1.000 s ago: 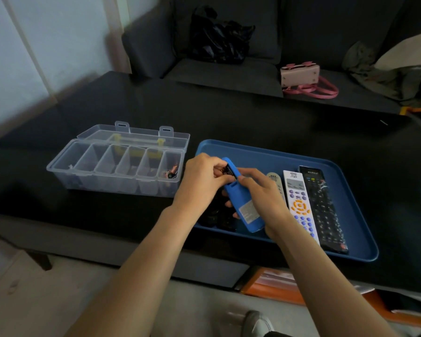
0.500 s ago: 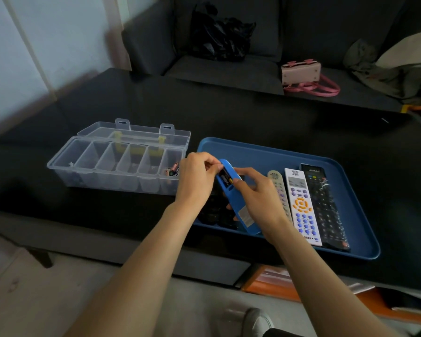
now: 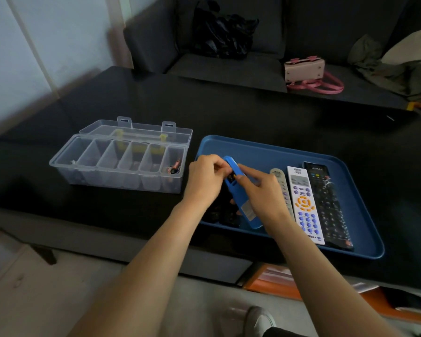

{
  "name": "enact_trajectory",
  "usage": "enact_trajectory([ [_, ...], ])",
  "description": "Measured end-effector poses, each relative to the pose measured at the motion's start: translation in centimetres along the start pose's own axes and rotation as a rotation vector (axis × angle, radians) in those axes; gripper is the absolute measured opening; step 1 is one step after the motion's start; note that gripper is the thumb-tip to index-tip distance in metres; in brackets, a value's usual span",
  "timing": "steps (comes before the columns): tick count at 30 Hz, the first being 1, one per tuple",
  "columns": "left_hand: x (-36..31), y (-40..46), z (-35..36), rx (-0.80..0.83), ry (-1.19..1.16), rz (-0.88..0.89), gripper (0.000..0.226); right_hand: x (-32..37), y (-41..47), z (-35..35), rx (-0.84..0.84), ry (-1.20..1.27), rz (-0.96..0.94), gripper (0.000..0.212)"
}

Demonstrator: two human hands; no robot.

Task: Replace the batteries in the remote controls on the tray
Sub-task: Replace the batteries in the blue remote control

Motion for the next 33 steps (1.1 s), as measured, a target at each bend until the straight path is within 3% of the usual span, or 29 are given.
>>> enact_trajectory([
  [8, -1.0, 0.0, -0.4, 0.033, 0.097, 0.198, 0.030, 0.1, -0.3, -1.0, 0.114, 0.380, 0.100, 0.023],
  [12, -1.1, 0.1, -0.6, -0.009, 0.126, 0.202, 0.041, 0.0, -0.3, -1.6, 0.185, 0.393, 0.008, 0.026],
  [17, -1.1, 0.2, -1.3, 0.021, -0.084, 0.074, 0.029, 0.7, -0.8, -2.4, 0.243, 0.409, 0.018, 0.027],
  [24, -2.0, -0.5, -1.5, 0.040, -0.004, 0.177, 0.049, 0.9, -0.8, -2.5, 0.221, 0.407, 0.029, 0.029],
  [33, -2.1, -0.5, -1.5, -0.014, -0.102, 0.146, 0.020, 0.8, -0.6, -2.0, 0.130, 0.317, -0.023, 0.019],
])
Point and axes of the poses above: each hand's wrist, its own y-axis towards the middle knuckle, its own z-axis out of the palm, x = y × z, the point moved 2 cm from there along y, towards the middle knuckle, and after that the axes turned 14 degrees about -y, right-handed, at the moved point
